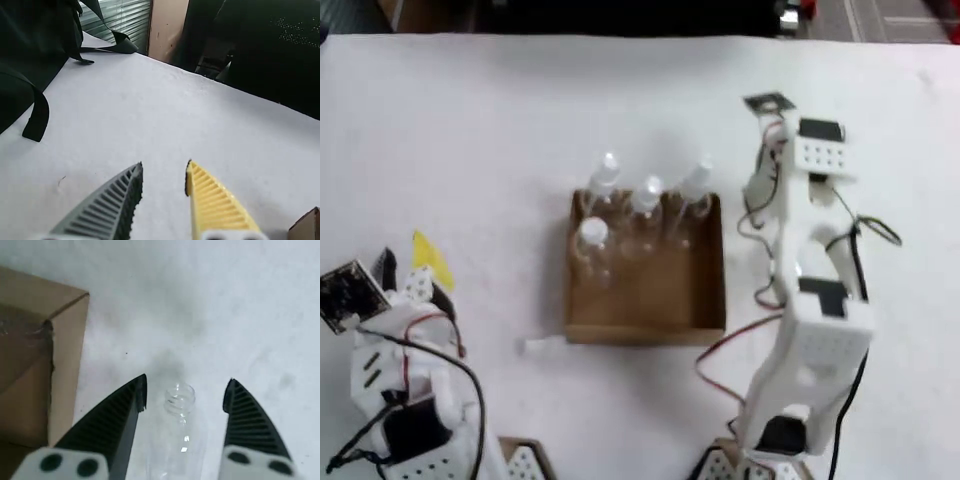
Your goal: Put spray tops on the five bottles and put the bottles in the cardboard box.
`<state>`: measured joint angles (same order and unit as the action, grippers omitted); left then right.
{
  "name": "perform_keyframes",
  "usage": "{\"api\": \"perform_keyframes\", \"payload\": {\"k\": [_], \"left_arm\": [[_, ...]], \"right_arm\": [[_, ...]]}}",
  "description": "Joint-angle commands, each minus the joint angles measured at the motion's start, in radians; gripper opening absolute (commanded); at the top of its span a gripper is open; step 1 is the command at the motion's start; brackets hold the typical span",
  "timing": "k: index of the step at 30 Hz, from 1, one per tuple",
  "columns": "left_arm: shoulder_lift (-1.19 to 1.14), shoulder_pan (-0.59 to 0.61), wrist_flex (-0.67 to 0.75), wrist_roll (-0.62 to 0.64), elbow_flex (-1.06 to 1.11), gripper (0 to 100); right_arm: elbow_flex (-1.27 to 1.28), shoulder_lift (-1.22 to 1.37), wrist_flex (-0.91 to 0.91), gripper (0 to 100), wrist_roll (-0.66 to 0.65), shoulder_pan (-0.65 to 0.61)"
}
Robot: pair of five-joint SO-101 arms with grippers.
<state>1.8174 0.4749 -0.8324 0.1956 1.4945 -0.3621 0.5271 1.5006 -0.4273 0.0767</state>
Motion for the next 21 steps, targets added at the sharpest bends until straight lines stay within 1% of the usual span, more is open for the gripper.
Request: {"api": "perform_keyframes", "payload": {"k": [1, 9, 21], "left_arm": [[0.012, -0.013, 0.028, -0.014, -0.011, 14], [0.012, -0.013, 0.028, -0.014, -0.011, 14], [0.012, -0.010, 0.028, -0.014, -0.011, 14]], "right_arm": [[-0.112, 0.033, 0.042, 23.0, -0.011, 0.019], [-0.115, 0.053, 0.053, 19.2, -0.012, 0.051], [-0.112, 0.058, 0.082, 19.0, -0.012, 0.058]]}}
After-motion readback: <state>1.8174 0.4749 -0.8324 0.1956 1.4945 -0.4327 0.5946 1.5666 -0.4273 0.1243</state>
